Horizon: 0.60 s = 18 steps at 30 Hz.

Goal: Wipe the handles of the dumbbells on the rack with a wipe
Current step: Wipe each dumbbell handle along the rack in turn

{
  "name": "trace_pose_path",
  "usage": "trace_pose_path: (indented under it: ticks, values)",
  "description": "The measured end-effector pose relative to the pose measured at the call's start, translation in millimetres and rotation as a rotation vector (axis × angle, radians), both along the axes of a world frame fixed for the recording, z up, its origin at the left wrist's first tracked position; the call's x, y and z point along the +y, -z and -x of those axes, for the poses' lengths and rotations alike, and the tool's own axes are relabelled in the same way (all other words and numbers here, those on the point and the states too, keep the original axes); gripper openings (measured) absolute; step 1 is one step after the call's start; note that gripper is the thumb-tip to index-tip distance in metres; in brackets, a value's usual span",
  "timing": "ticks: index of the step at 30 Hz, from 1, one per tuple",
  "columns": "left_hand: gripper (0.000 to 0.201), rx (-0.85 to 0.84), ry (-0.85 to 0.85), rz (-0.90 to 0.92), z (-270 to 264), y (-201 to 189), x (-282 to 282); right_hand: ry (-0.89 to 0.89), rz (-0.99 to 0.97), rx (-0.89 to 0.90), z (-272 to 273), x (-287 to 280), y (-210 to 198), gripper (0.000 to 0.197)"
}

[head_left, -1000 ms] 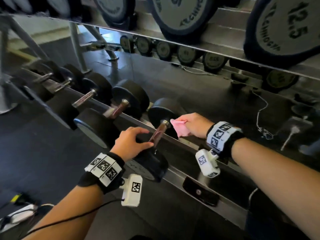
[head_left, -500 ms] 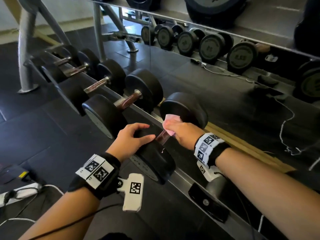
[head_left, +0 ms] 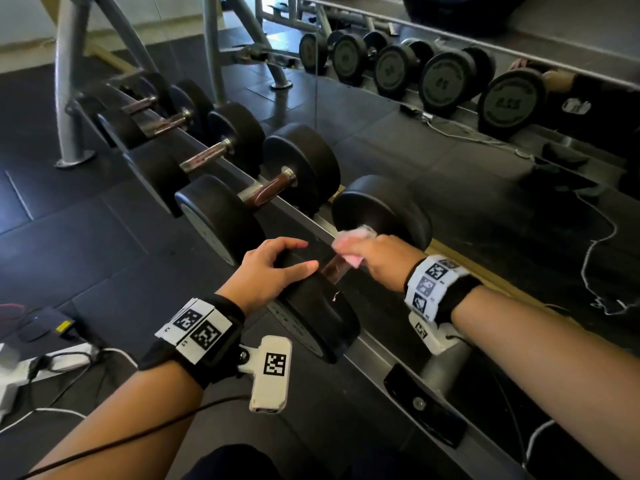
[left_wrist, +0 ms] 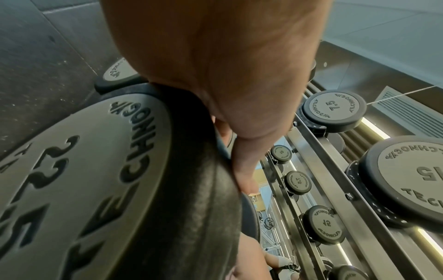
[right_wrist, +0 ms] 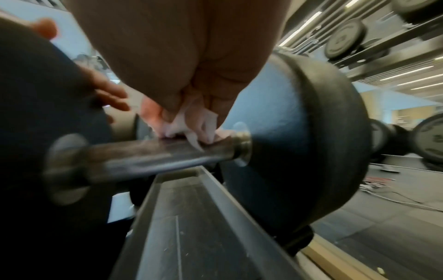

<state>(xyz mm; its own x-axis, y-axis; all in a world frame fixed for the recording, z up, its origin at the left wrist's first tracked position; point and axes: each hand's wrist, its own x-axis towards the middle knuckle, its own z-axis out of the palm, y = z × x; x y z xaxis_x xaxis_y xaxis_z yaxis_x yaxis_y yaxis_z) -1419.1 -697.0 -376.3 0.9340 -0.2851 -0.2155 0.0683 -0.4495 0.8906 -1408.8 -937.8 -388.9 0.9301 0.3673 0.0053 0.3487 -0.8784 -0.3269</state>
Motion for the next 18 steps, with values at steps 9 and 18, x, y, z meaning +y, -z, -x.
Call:
trace_pose_path:
  ticks: [9, 18]
  values:
    - [0.043, 0.004, 0.016, -0.014, 1.9, -3.4, -0.3, -0.007, -0.357, 0.249, 23.8, 25.1, 10.6, 0.035]
    - [0.044, 0.019, 0.007, -0.019, 3.7, -5.4, -0.4, 0.033, 0.098, 0.04, 5.4, -7.2, -2.0, 0.049]
